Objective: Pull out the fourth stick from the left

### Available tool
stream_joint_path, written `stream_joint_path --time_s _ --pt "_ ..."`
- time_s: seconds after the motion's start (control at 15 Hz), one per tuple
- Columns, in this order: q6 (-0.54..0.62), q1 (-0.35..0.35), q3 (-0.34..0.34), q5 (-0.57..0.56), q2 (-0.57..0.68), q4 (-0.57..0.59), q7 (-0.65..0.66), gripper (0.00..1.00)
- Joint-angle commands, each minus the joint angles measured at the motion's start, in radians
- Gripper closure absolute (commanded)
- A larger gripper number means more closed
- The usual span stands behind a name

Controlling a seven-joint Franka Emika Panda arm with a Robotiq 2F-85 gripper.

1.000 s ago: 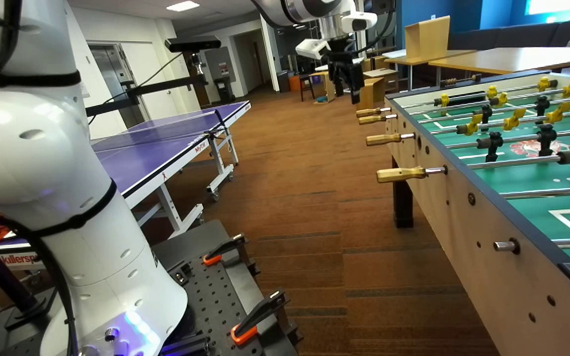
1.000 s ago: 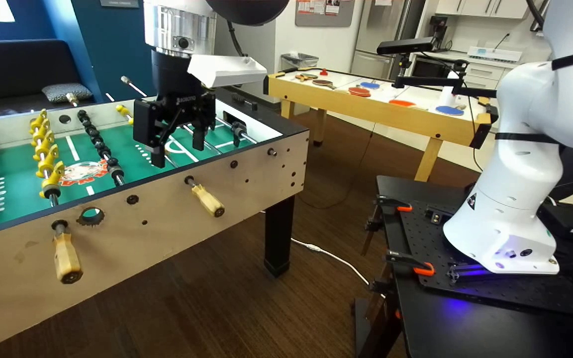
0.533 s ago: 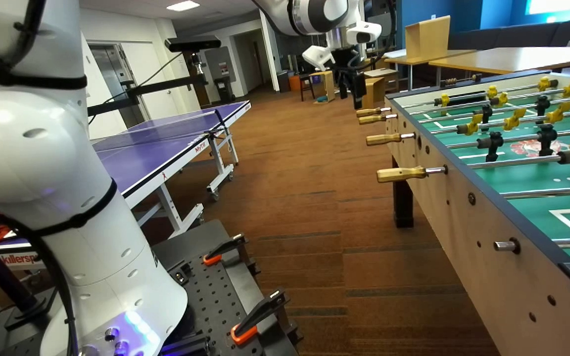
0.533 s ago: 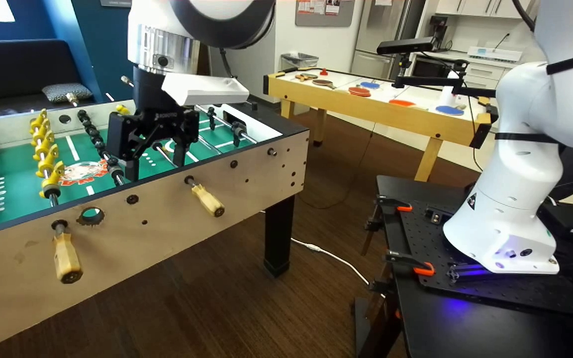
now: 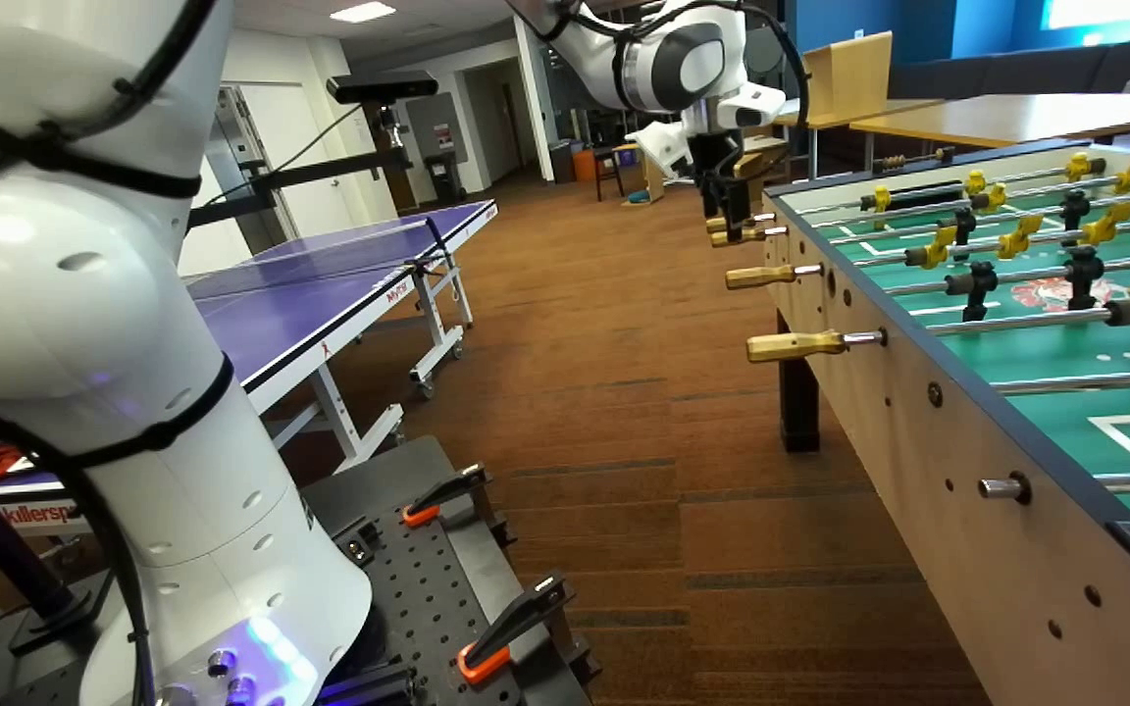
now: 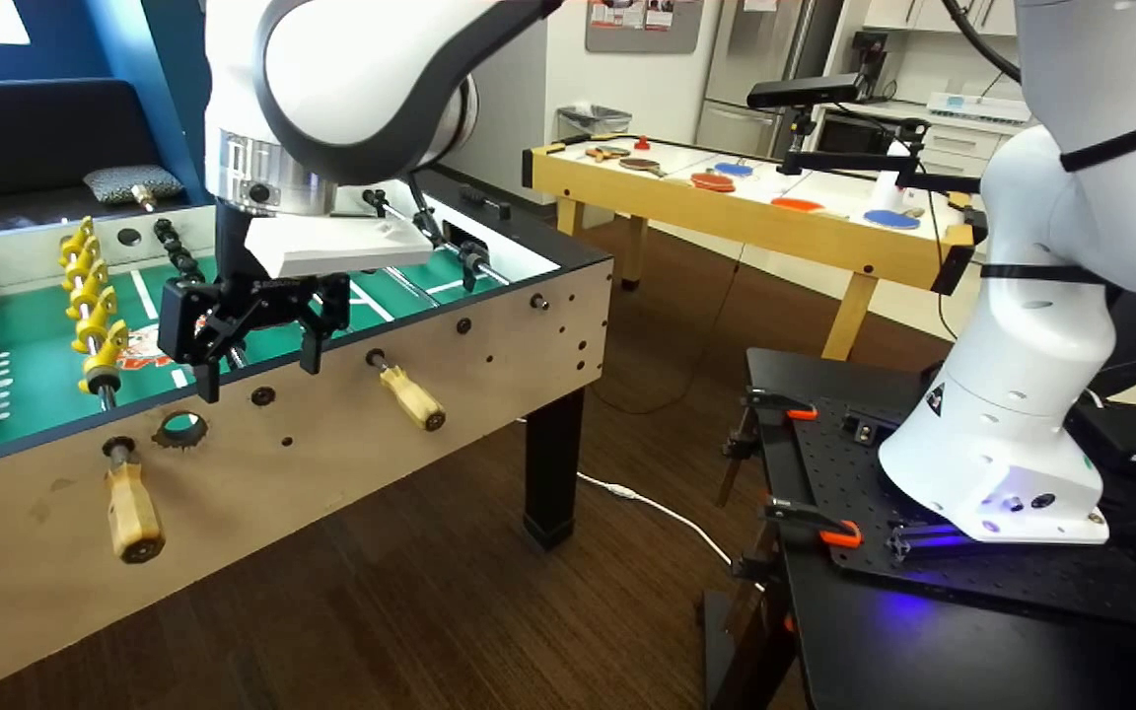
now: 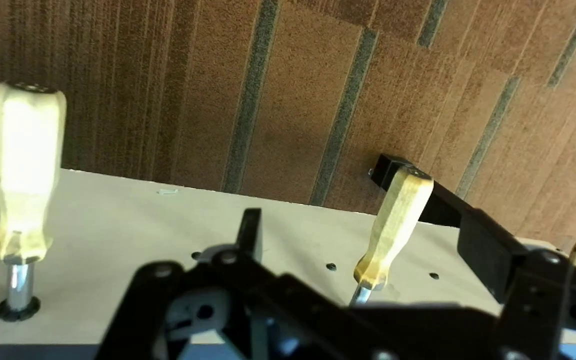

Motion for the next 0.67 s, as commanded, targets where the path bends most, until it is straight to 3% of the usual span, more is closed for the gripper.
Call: stream_joint_path --time_s 0.0,0.27,0.6 --pt "0.045 0.019 -0.008 0.066 0.110 0.131 0.035 0.00" --pt "0.143 0.040 -0.012 0.106 0.211 0.217 0.059 0.00" --pt "0.171 0.059 -0.016 0.114 0.313 0.311 0.061 0.00"
